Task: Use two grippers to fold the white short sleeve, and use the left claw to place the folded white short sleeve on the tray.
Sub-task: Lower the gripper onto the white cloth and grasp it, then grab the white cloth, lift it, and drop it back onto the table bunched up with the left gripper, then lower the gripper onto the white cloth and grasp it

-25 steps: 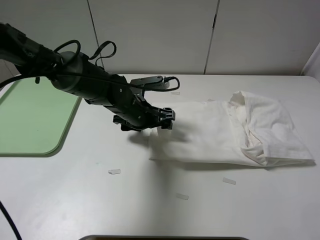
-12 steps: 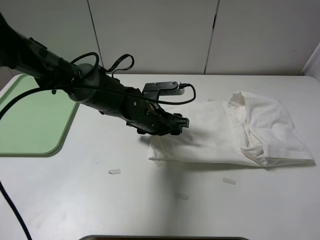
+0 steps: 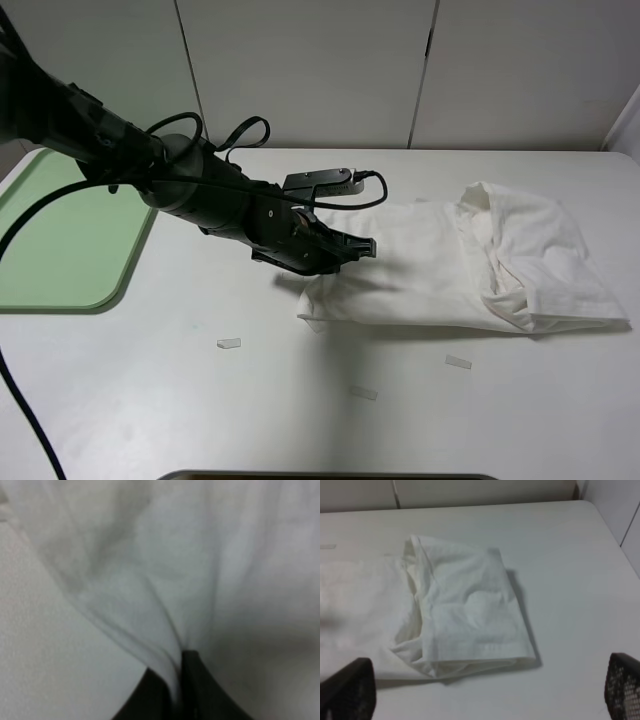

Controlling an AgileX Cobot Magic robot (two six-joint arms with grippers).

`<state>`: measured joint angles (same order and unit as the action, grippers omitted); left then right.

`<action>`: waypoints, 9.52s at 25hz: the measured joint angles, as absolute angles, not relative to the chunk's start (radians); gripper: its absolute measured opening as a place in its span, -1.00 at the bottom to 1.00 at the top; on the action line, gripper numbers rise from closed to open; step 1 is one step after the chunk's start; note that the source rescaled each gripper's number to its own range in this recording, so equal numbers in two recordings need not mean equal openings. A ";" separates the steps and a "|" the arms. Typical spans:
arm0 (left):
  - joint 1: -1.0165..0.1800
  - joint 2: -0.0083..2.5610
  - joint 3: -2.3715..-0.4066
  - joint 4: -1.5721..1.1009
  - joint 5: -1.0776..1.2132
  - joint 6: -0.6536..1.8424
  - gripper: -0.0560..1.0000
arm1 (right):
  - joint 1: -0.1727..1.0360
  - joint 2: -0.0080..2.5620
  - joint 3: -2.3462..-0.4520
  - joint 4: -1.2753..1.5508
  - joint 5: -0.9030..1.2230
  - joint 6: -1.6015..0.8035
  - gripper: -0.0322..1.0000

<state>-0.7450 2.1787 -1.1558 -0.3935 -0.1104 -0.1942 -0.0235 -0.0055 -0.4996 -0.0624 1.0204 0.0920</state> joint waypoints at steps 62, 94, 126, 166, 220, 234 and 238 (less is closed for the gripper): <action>-0.469 1.526 -1.151 0.133 0.763 0.019 -0.87 | -0.023 -0.005 -0.500 -0.062 1.020 0.092 1.00; -0.758 1.951 -1.149 -0.035 0.023 -0.108 -0.67 | -0.023 -0.005 -0.500 -0.062 1.020 0.092 1.00; -0.759 1.763 -1.150 -0.028 0.470 -0.012 1.00 | -0.023 -0.005 -0.500 -0.062 1.020 0.092 1.00; -0.680 1.969 -1.246 0.000 0.452 0.125 1.00 | -0.023 -0.005 -0.500 -0.062 1.020 0.092 1.00; -0.592 2.200 -1.435 -0.314 0.570 0.764 1.00 | -0.023 -0.005 -0.500 -0.062 1.020 0.092 1.00; -0.580 2.020 -1.590 -0.255 0.830 0.505 0.99 | -0.023 -0.005 -0.500 -0.062 1.020 0.092 1.00; -0.562 1.990 -1.591 -0.230 0.882 0.435 0.99 | -0.023 -0.005 -0.500 -0.062 1.020 0.092 1.00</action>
